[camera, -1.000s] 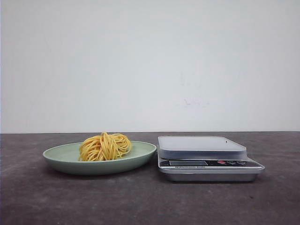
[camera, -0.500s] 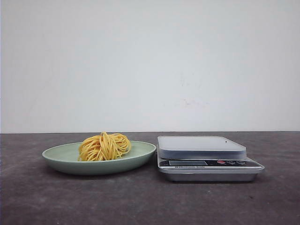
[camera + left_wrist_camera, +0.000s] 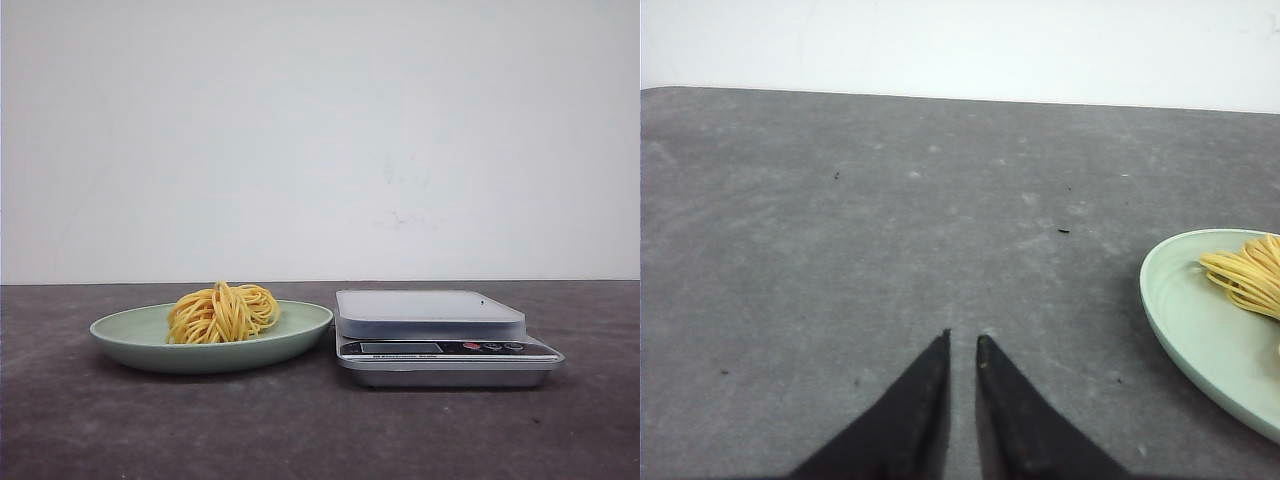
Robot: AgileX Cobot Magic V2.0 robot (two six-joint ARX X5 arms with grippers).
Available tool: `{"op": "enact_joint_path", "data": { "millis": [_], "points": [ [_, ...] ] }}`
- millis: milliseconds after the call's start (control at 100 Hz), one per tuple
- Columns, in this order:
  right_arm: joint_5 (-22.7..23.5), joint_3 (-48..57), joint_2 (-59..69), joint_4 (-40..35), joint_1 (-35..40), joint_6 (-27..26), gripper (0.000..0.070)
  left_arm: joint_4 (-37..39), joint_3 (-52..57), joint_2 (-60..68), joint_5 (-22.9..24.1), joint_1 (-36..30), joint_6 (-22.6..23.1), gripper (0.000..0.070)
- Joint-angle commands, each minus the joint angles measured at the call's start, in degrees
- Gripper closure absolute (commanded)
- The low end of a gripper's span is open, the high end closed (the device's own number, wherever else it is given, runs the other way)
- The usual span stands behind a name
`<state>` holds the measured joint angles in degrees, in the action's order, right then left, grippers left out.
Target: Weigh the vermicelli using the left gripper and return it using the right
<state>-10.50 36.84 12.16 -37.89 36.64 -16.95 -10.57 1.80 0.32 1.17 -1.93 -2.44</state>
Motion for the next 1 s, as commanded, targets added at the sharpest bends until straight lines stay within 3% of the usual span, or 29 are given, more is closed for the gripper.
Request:
{"op": "enact_joint_path", "data": {
  "millis": [0, 510, 620, 690, 990],
  "points": [
    [-0.02, 0.55, 0.02, 0.63, 0.31, -0.59, 0.0693, -0.31, -1.03, -0.02, -0.13, 0.04, 0.70, 0.0685],
    [-0.02, 0.55, 0.02, 0.63, 0.31, -0.59, 0.0693, -0.31, -1.01, -0.02, -0.13, 0.04, 0.70, 0.0685],
    [-3.34, 0.55, -0.02, 1.77, -0.33, 4.24, 0.0692, -0.31, -1.01, -0.02, -0.13, 0.04, 0.70, 0.0685],
    [-5.62, 0.52, -0.76, 2.32, -3.87, 6.03, 0.0692, -0.31, -1.01, -0.02, -0.13, 0.04, 0.70, 0.0685],
    [0.11, -8.96, -8.96, 3.28, -29.68, 6.91, 0.0693, -0.33, -1.01, -0.02, -0.09, 0.04, 0.70, 0.0685]
  ]
}}
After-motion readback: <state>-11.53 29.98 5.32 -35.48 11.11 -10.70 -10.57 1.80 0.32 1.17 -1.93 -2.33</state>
